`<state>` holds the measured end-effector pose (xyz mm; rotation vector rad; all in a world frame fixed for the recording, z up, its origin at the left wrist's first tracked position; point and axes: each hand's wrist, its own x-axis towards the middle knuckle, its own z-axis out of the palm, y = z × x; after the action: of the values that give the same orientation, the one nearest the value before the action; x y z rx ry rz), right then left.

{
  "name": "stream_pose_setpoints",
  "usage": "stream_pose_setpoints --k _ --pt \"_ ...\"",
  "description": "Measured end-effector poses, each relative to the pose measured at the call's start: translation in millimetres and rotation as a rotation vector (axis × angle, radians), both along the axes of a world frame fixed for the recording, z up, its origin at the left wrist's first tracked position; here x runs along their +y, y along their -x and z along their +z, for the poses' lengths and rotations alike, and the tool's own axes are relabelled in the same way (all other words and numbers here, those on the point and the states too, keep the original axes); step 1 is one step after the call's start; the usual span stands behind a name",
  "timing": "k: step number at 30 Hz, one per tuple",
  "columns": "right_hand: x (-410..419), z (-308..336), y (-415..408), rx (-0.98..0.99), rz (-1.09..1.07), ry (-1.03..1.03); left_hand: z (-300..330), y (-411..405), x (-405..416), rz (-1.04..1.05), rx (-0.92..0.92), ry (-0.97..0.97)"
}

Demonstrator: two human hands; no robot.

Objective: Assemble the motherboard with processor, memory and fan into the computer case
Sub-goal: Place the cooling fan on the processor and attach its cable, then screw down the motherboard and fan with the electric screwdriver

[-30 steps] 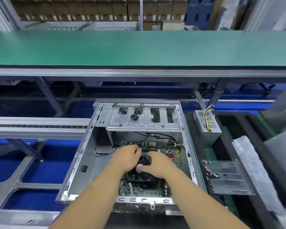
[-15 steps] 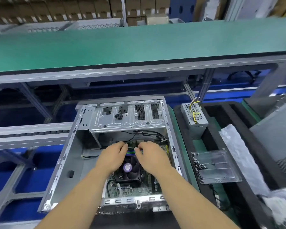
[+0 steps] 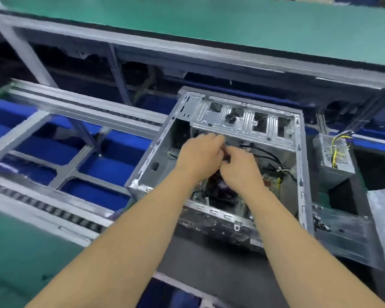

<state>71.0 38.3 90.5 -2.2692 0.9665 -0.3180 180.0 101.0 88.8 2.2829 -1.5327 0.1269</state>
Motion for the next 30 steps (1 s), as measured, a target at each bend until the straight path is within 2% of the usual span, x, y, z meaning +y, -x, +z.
stream_pose_setpoints --k 6,9,11,17,21,24,28,30 --pt "106 19 -61 -0.188 0.081 0.182 18 -47 111 0.274 -0.079 0.233" --pt "177 11 -90 -0.202 0.205 0.407 2 -65 185 0.48 0.046 0.418" --pt "220 -4 -108 -0.182 0.304 0.477 -15 -75 233 0.609 0.128 0.465" --pt "332 -82 -139 0.048 0.677 0.186 -93 -83 372 0.943 0.279 0.218" --pt "402 -131 -141 0.176 0.864 0.041 -142 -66 453 1.132 0.302 0.031" --pt "451 -152 -141 0.237 0.946 0.008 -170 -49 512 1.313 0.3 -0.034" --pt "500 -172 -138 0.303 1.042 0.001 -200 -22 579 1.685 0.238 -0.163" --pt "520 -180 -135 0.316 1.085 -0.004 -211 -9 603 1.788 0.321 -0.223"
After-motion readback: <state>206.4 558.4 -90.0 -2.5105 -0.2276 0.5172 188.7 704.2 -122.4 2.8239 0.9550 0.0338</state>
